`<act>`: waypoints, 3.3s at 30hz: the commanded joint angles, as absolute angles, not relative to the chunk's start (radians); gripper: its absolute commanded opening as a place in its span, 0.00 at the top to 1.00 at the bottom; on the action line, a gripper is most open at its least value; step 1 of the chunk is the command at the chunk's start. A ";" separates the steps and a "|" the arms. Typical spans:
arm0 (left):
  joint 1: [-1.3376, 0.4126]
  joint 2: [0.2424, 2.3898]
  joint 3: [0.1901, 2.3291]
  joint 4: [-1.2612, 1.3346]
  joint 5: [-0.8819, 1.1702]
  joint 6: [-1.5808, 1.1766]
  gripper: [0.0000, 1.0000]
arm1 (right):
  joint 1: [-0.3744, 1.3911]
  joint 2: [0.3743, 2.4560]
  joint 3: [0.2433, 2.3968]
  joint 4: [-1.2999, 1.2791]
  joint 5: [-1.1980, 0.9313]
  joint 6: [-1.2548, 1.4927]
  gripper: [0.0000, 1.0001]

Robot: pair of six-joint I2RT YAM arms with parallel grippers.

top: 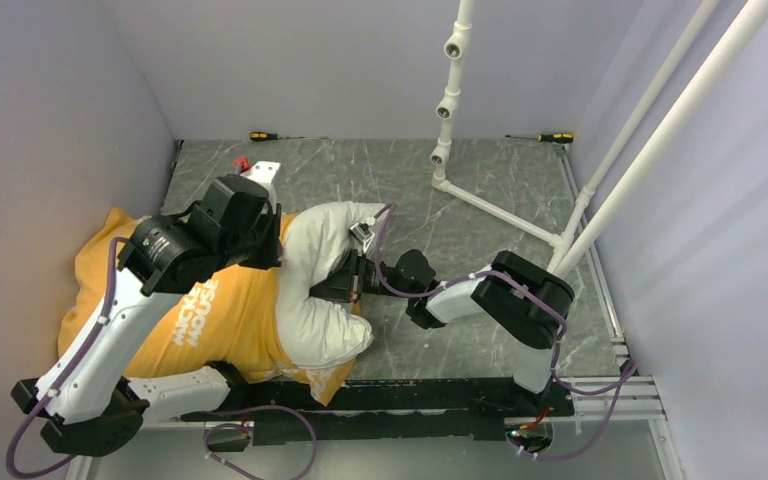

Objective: Put the pillow into the pillowcase
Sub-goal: Stuff the pillow into the pillowcase.

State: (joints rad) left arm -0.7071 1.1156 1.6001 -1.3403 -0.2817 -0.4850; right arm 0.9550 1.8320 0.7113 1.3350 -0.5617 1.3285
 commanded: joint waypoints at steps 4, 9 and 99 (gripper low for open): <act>-0.716 1.129 1.604 -1.015 0.143 -0.480 1.00 | 0.968 1.754 0.762 1.377 -0.569 1.329 1.00; -0.717 1.175 1.645 -0.947 0.223 -0.488 1.00 | 0.970 1.619 0.746 1.164 -0.501 1.233 1.00; -0.552 1.391 1.833 -0.380 0.595 -0.680 0.06 | 0.730 1.632 2.239 -0.431 -0.604 0.753 1.00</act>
State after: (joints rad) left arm -0.4908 1.2896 1.7550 -0.6964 0.2169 -0.5377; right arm 0.6628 1.6535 2.0098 -0.7696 -0.4191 0.7757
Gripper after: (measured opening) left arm 0.935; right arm 0.059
